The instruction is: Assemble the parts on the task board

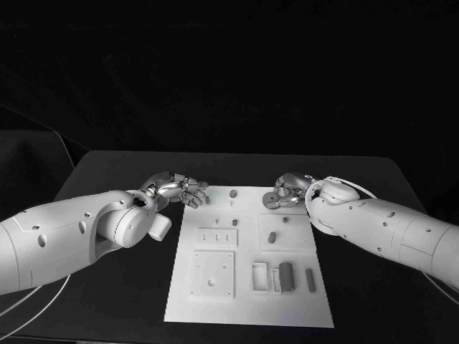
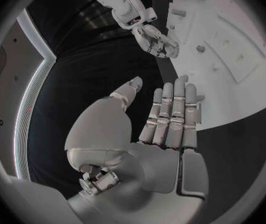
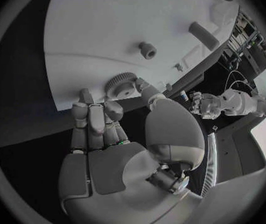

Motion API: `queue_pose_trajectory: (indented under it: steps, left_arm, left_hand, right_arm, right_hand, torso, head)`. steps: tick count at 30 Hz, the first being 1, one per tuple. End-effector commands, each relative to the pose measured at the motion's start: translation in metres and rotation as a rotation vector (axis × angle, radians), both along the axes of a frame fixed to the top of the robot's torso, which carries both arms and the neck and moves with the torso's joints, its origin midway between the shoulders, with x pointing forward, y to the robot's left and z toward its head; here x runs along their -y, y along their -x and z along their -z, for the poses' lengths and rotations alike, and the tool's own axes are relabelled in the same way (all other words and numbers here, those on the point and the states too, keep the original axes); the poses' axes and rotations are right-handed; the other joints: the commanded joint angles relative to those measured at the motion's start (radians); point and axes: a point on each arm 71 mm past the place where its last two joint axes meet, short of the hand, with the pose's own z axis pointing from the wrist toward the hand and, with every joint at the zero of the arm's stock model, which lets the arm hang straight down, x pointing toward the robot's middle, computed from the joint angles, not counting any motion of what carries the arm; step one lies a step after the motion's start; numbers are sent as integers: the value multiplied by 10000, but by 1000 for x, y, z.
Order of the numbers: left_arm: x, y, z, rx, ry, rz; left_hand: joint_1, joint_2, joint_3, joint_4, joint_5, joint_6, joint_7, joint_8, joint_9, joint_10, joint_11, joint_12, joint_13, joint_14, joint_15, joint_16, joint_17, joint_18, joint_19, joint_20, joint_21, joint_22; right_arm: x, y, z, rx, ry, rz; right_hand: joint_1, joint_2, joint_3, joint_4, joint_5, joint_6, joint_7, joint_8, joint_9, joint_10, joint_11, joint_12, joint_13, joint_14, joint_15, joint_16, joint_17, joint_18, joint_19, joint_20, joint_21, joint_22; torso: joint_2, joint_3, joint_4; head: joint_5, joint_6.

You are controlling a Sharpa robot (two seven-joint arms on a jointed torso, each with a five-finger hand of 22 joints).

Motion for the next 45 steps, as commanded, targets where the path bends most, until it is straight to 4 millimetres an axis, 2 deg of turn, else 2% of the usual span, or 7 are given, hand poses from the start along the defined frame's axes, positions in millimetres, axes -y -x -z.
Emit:
queue_pose_trajectory:
  steps: [1, 19, 24, 28, 31, 34, 45]
  left_arm:
    - [1, 0, -1, 65, 12, 80]
    - [1, 0, -1, 62, 6, 61]
    - [0, 0, -1, 60, 0, 46]
    - [0, 0, -1, 52, -2, 49]
    - [0, 0, -1, 46, -12, 44]
    - [0, 0, -1, 46, -19, 39]
    - [-1, -1, 0, 27, -36, 30]
  left_hand:
    - [3, 74, -19, 4, 33, -52, -22, -45, -13, -61, -14, -29, 15, -70, -24, -34, 1, 145, -95, -9, -59, 9]
    - [5, 78, -17, 6, 33, -52, -22, -45, -14, -63, -14, -29, 15, -70, -23, -37, 1, 144, -98, -9, -60, 10]
    - [6, 79, -16, 6, 33, -52, -22, -45, -14, -63, -14, -29, 16, -71, -23, -37, 2, 143, -98, -9, -60, 10]
    - [7, 81, -15, 6, 33, -52, -22, -45, -14, -64, -14, -29, 16, -71, -23, -38, 2, 143, -98, -9, -60, 11]
    - [7, 82, -15, 6, 33, -52, -22, -45, -14, -64, -14, -29, 16, -71, -23, -38, 2, 143, -99, -9, -60, 11]
    - [8, 83, -14, 6, 33, -52, -22, -45, -14, -64, -14, -29, 16, -71, -23, -38, 2, 143, -99, -9, -61, 11]
    - [10, 86, -12, 7, 33, -52, -22, -45, -14, -65, -13, -29, 17, -71, -23, -40, 3, 142, -100, -9, -61, 12]
  right_arm:
    - [6, 2, 10, -538, 269, 98]
    - [6, 1, 9, -387, 175, 179]
    - [7, 1, 9, -417, 190, 171]
    - [6, 1, 9, -419, 133, 93]
    - [6, 1, 10, -459, 63, 87]
    - [6, 1, 10, -500, 19, 101]
    - [10, 0, 13, -986, -304, 155]
  right_hand:
    - [252, 139, 40, -61, -45, -36, 2, -70, 2, -67, 10, -31, -21, -75, 8, -29, -21, 38, -77, -11, 808, -12]
    - [1110, 790, 395, -103, -30, 979, -78, 303, 245, 148, -28, 118, -60, 30, -34, 154, -63, 45, -11, -13, 894, 32]
    - [1177, 709, 384, -122, -45, 939, -78, 255, 234, 149, -27, 116, -70, 26, -34, 163, -71, 41, -18, -10, 895, 35]
    - [1315, 777, 449, -133, -29, 928, -84, 224, 229, 150, -30, 112, -83, 21, -37, 167, -82, 45, -20, -12, 892, 35]
    - [1532, 1097, 655, -108, 217, 978, -84, 165, 211, 150, -12, 97, -122, 7, -23, 176, -126, 30, -27, 15, 861, 24]
    - [1519, 1082, 646, -101, 221, 975, -81, 158, 207, 149, -9, 97, -124, 6, -21, 177, -129, 27, -28, 19, 860, 25]
    - [469, 522, 221, 309, 107, 882, -61, -114, 86, 113, 70, 58, -230, -35, 57, 197, -273, -40, -6, 108, 806, 8]
  torso:
    - [1, -1, 4]
    - [2, -7, 3]
    - [1, 0, 4]
    - [5, 4, -4]
    - [6, 7, 2]
    - [4, 6, 7]
    - [6, 7, -3]
  head:
    - [-21, -11]
    - [-37, -26]
    - [-35, -22]
    - [-36, -27]
    - [-42, -34]
    - [-45, -25]
    - [-62, -21]
